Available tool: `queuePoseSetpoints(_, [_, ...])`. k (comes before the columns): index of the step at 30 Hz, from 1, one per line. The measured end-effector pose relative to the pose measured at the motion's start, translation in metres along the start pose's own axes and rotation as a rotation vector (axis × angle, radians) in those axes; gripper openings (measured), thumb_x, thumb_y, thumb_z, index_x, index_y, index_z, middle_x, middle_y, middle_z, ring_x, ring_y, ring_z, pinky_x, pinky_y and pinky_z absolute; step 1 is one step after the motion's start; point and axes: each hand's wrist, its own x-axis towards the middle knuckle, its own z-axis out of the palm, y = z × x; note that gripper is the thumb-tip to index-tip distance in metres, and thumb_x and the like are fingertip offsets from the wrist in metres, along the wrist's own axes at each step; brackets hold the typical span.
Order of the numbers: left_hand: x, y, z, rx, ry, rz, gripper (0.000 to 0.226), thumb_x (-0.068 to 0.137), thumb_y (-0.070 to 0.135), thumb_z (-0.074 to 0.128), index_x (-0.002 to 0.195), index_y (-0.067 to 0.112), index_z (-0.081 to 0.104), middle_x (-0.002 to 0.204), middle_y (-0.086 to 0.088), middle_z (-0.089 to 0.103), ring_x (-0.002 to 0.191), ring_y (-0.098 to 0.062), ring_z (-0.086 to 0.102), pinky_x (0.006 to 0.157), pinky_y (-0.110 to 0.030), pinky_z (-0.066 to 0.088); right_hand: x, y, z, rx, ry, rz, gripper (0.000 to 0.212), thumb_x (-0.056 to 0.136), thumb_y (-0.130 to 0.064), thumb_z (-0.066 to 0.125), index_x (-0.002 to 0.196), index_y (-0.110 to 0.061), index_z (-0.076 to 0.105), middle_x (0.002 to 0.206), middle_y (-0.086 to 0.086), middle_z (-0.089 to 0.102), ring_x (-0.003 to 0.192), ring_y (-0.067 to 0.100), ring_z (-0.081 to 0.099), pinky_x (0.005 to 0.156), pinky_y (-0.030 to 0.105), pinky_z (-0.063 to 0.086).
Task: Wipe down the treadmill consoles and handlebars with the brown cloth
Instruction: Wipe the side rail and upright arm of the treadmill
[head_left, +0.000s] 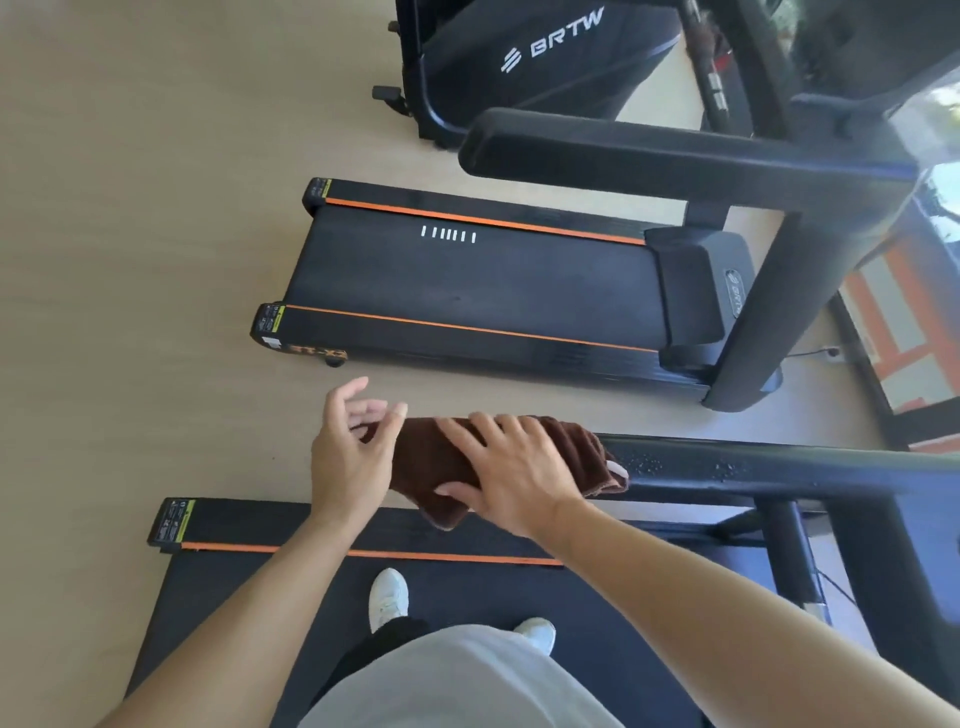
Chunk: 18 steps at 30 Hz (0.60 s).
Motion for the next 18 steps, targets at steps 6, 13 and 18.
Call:
queuePoseSetpoints(6, [-0.019,0.019,0.061,0.314,-0.069,0.178,0.048,0.094,0.040,0.066,0.137,0.027,0.048,0.127,0.011,0.062,0.120,-0.013,0.053,0.098,-0.029,0.041,-0.091,0.120,0.005,-0.029,0.070,0.220,0.076,0.090,-0.085,0.035,0.140,-0.031,0.053,0.115,-0.003,0.065,0.103,0.026,0.063,0.089,0.044,0.049])
queuePoseSetpoints(13, [-0.020,0.029,0.074,0.331,-0.057,0.155,0.045,0.096,0.035,0.065,0.137,0.025,0.050,0.130,0.007,0.062,0.124,-0.018,0.052,0.103,-0.038,0.043,-0.184,0.246,0.001,0.087,0.092,0.760,0.067,0.095,-0.072,0.019,0.112,-0.031,0.069,0.115,0.001,0.069,0.116,0.029,0.059,0.107,0.044,0.038])
queuePoseSetpoints(18, [-0.012,0.013,0.043,0.304,-0.013,0.106,0.040,0.096,0.034,0.064,0.133,0.025,0.052,0.130,0.008,0.062,0.125,-0.020,0.052,0.103,-0.037,0.039,-0.175,0.244,0.003,0.183,0.110,0.958,0.059,0.094,-0.062,0.024,0.112,-0.032,0.072,0.127,0.002,0.068,0.126,0.031,0.050,0.117,0.046,0.027])
